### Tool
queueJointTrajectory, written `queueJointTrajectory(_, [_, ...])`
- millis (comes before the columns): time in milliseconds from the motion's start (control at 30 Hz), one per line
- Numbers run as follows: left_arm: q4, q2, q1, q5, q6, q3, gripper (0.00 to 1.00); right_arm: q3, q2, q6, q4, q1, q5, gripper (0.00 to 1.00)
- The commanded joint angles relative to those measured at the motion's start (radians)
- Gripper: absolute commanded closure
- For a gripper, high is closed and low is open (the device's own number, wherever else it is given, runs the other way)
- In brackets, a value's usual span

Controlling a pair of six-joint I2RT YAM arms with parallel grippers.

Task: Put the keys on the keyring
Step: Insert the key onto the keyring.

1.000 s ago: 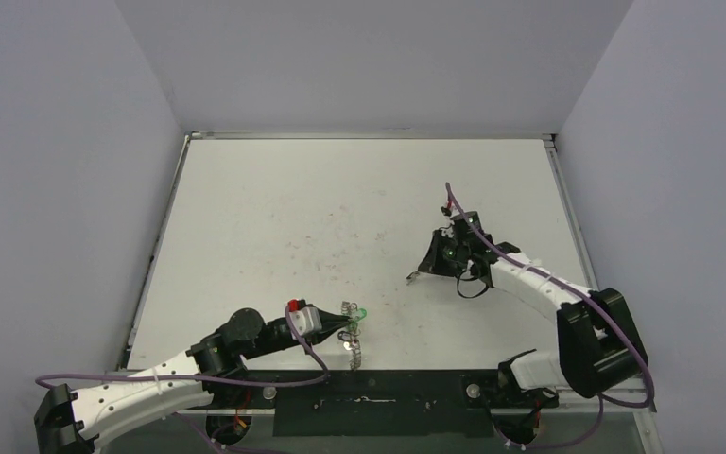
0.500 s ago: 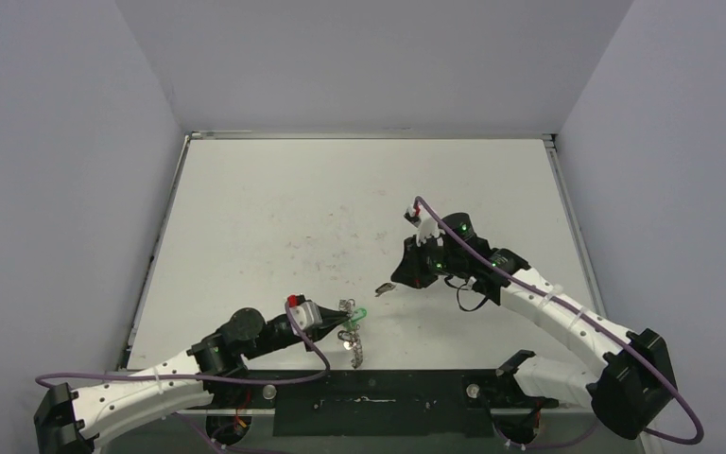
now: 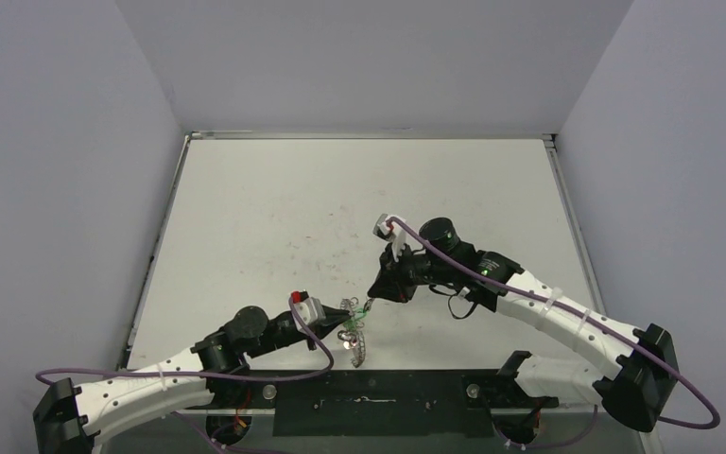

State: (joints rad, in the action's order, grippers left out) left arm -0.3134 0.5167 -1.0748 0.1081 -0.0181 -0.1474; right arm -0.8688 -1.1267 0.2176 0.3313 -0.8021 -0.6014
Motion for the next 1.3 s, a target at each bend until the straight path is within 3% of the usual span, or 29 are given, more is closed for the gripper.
queueJointTrajectory(0, [-0.078,-0.001,-0.005,0.008,0.012,-0.052,1.0,-0.086,-0.028,-0.096,0.043,-0.067,0.016,1.0])
queueJointTrajectory(700, [-0.182,0.007,-0.005,0.014,0.012,-0.022,1.0,-0.126,-0.053,-0.155,0.108,-0.161,0.043,1.0])
queueJointTrajectory(1267, [-0.19,0.011,-0.005,0.021,0.013,-0.015,1.0,-0.153,-0.068,-0.149,0.054,-0.228,0.187,1.0])
